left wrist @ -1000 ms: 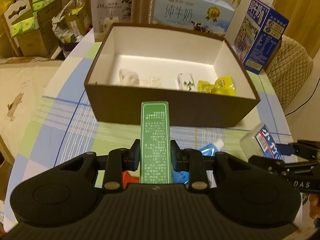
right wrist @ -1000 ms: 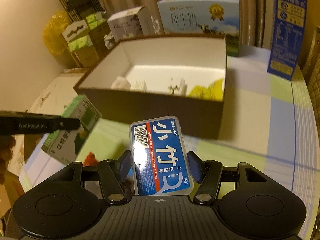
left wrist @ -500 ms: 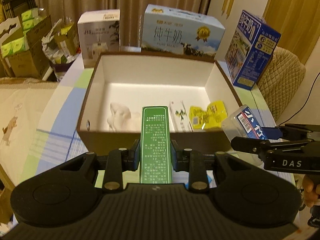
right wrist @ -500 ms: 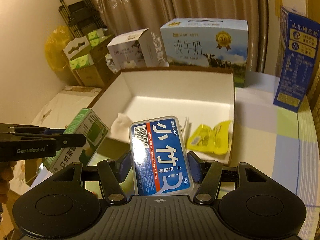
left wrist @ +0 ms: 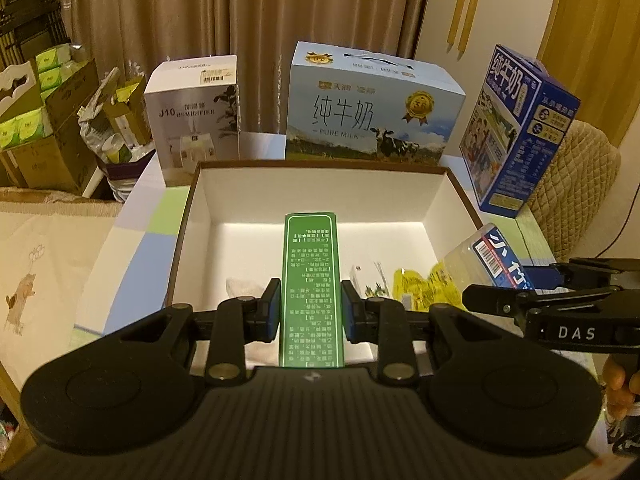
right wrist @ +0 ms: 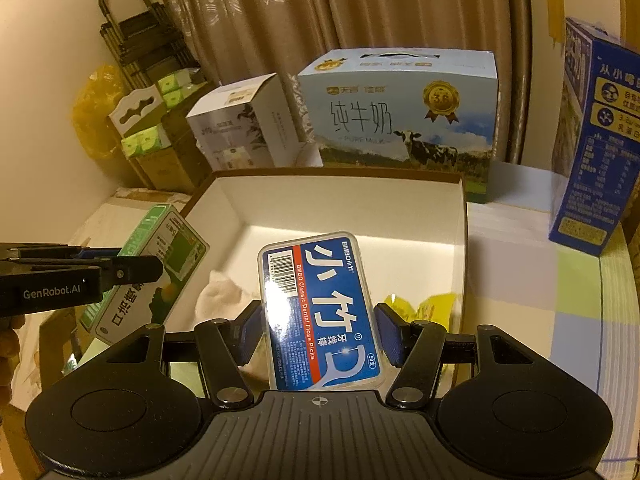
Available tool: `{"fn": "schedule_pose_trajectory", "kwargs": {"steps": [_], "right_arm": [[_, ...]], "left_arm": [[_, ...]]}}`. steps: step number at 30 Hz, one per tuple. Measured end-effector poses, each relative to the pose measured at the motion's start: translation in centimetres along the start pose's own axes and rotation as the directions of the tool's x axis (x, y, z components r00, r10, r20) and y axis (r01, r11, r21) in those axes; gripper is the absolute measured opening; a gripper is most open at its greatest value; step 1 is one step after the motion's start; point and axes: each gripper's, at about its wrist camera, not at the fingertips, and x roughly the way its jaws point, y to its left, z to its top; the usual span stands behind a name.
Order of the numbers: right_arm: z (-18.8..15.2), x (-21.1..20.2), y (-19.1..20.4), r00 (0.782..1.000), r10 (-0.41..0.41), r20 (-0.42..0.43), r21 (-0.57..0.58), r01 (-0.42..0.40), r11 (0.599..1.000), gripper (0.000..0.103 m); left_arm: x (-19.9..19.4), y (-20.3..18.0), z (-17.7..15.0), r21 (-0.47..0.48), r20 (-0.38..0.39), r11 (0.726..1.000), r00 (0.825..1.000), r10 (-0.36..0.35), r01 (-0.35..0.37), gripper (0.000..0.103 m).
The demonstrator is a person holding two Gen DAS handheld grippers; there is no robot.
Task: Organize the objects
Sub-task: 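Carry both items into the brown box and open the left tool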
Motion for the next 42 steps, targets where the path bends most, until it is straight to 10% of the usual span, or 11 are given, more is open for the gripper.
{"fn": "schedule_pose_trajectory", "kwargs": {"steps": [42], "right_arm": [[4.4,13.3,-4.5,0.984,-0.123,-0.130,-0.025,0.120,0.992,0.057]], "left_arm": [[18.4,-0.5,5.5,-0.016,-0.157,1.000,0.988,-0.015,0.012,0.025]]}}
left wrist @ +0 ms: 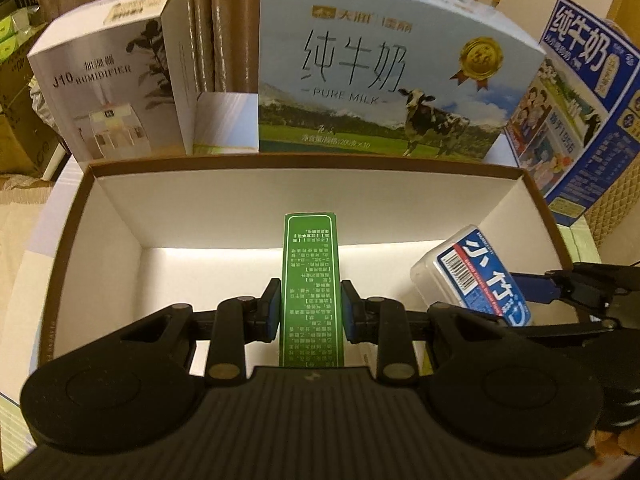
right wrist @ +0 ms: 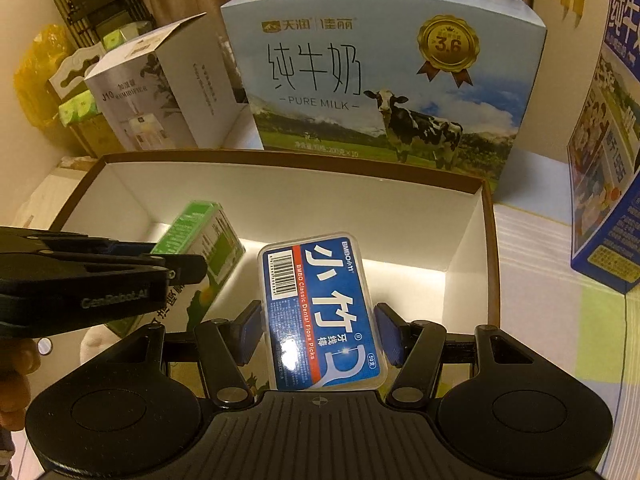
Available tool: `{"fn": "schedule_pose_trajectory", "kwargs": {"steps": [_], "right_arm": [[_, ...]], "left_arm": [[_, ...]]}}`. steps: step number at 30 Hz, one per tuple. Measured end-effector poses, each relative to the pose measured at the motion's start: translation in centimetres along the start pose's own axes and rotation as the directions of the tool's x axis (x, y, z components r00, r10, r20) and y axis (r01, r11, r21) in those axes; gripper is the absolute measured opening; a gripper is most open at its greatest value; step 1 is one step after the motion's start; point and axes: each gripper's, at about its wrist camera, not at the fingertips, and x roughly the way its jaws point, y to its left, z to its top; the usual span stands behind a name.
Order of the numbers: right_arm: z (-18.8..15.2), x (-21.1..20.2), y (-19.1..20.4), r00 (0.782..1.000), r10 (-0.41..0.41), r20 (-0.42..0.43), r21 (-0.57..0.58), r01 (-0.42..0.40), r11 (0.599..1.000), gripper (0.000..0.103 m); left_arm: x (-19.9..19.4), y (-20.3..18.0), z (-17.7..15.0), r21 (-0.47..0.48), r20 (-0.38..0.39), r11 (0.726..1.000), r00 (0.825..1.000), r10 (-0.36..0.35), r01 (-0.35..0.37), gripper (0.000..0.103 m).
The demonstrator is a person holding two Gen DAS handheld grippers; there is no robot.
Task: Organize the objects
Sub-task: 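Carry both items into the brown box and open the left tool, then open the right tool to drop the floss case into the box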
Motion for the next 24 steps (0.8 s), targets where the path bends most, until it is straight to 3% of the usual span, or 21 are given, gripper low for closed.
{"fn": "schedule_pose_trajectory", "kwargs": {"steps": [15,20,24], "right_arm": [[0.8,0.5,0.0,1.000,0.010,0.012,0.013,-0.011,1.000,0.057],[1.0,0.6,0.3,0.999,0.038,0.024,0.023,-0.038,0.999,0.057],[0.9,0.4,0.6,0.999,0.028,0.031,0.016,-0.029,0.999,0.058]], "left_arm": [[1.0,1.1,0.3,-0.033,-0.006,0.999,1.000,-0.011,0.011,0.034],[0.6,1.4,0.2,-0.030,0.004,1.000,1.000,0.000,0.000,0.051],[0.2,2.0,0.1,-0.049,0.010,0.999,1.000,0.000,0.001,0.051]]}}
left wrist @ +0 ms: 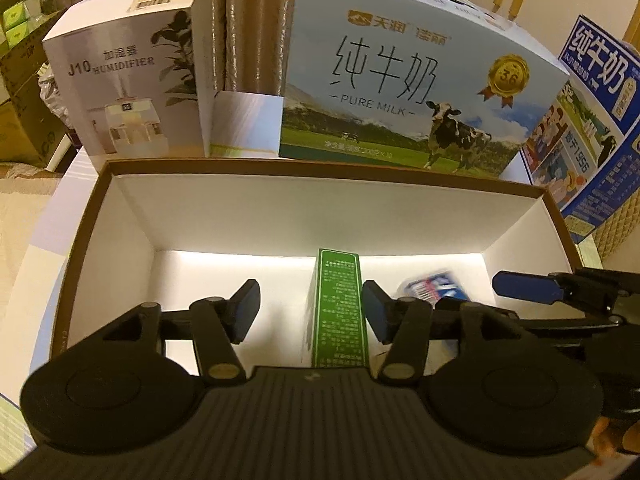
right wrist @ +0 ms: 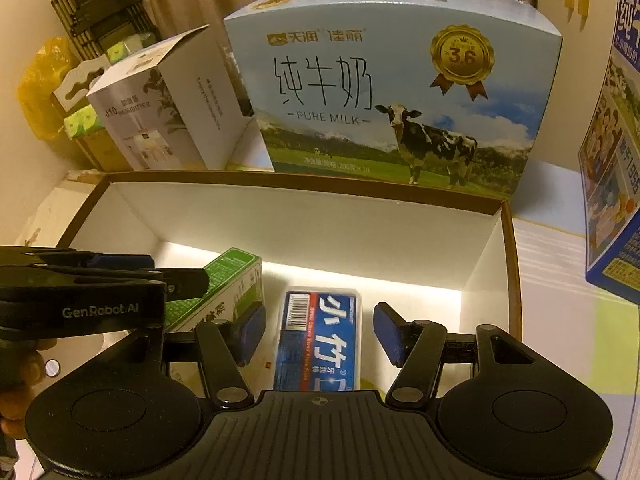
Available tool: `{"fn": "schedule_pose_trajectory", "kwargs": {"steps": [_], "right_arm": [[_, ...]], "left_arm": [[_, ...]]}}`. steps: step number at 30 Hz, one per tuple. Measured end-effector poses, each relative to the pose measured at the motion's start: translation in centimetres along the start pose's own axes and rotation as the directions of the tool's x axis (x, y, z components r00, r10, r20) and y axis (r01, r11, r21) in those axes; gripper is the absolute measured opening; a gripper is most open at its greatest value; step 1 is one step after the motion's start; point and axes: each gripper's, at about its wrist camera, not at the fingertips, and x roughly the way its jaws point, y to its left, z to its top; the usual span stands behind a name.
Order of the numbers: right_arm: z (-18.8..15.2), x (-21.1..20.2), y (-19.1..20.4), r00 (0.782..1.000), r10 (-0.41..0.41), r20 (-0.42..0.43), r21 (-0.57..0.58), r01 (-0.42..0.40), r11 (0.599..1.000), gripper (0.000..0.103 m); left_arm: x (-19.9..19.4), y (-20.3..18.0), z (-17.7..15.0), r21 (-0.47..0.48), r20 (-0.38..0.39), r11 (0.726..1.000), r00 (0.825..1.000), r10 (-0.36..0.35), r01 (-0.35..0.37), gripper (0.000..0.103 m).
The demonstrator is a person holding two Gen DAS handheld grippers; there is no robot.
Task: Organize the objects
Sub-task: 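Open the right tool to drop the floss case into the box, then withdraw both tools from the box toward the remaining items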
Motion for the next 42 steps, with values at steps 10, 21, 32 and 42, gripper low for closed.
{"fn": "schedule_pose_trajectory", "kwargs": {"steps": [10,21,32,42], "right_arm": [[-0.9,-1.1,0.1,1.000,0.000,0.000,0.000,0.000,1.000,0.061],[-2.9,-4.2,0.0,1.000,0.013,0.007,0.037,-0.013,0.999,0.064],[-5.5,-9.1,0.9,0.999,0.029,0.043,0.064,-0.031,0.997,0.066],[-8.5,-13.0,1.9,0.998,0.039,0.059,0.083,-0.044,0.996,0.066]], "left_arm": [[-1.5,0.6,-0.5,0.003,0.010,1.000,1.000,0.009,-0.009,0.067],[-4.3,0.2,-1.7,0.018,0.021,1.000,1.000,0.004,-0.004,0.082],[-9.3,-0.3,-4.1,0.018,0.048,1.000,0.999,0.016,-0.017,0.086],[-14.0,-0.3,-7.2,-0.004,0.074,1.000,0.997,0.014,-0.014,0.088]]}}
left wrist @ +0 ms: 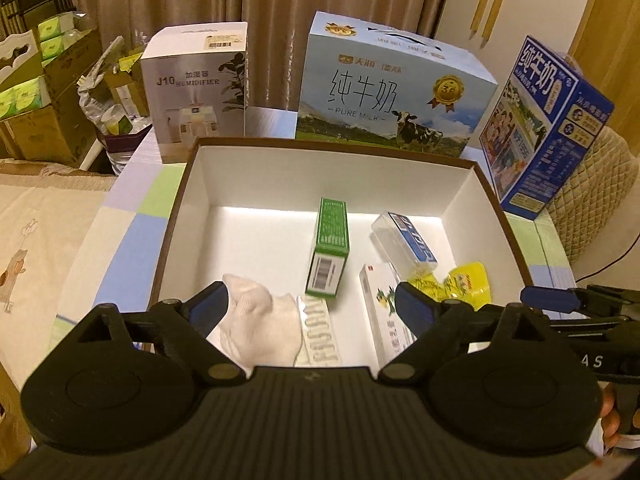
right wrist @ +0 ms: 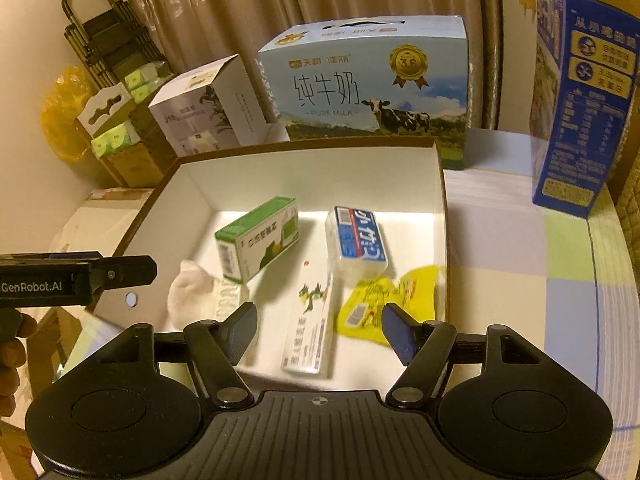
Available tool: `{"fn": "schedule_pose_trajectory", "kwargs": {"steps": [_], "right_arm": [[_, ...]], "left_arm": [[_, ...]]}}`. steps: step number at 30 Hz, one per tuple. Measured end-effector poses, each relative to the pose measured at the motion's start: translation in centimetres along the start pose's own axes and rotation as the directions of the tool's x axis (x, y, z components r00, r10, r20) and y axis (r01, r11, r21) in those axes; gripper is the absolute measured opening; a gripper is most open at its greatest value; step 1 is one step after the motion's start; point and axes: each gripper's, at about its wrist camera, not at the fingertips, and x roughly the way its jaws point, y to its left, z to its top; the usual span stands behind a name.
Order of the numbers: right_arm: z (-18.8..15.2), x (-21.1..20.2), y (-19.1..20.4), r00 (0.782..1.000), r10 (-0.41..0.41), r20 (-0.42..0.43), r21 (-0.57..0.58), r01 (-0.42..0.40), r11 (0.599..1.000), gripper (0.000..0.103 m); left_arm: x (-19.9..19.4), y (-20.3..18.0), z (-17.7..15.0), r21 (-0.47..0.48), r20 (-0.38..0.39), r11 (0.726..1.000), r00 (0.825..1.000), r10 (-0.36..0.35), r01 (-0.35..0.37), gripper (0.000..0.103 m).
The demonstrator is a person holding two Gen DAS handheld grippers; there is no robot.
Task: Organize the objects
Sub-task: 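Withdraw both tools from the box toward the remaining items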
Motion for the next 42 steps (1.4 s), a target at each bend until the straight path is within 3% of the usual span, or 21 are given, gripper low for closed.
{"fn": "schedule_pose_trajectory", "kwargs": {"steps": [18,42], "right_arm": [[-5.4,-4.1,-0.3,1.000,-0.004,-0.017,0.034,0.004,0.999,0.067],[-11.8,-6.1,-0.2,0.996,0.004,-0.087,0.064,0.002,0.998,0.067]], "left_arm": [[-4.8,0.3,-6.3,-0.034,-0.031,0.999,1.000,-0.005,0.004,0.088],[-6.8,-0.1,-13.0,-0.036,-0.098,0.999,0.995,-0.007,0.003,0.088]]}}
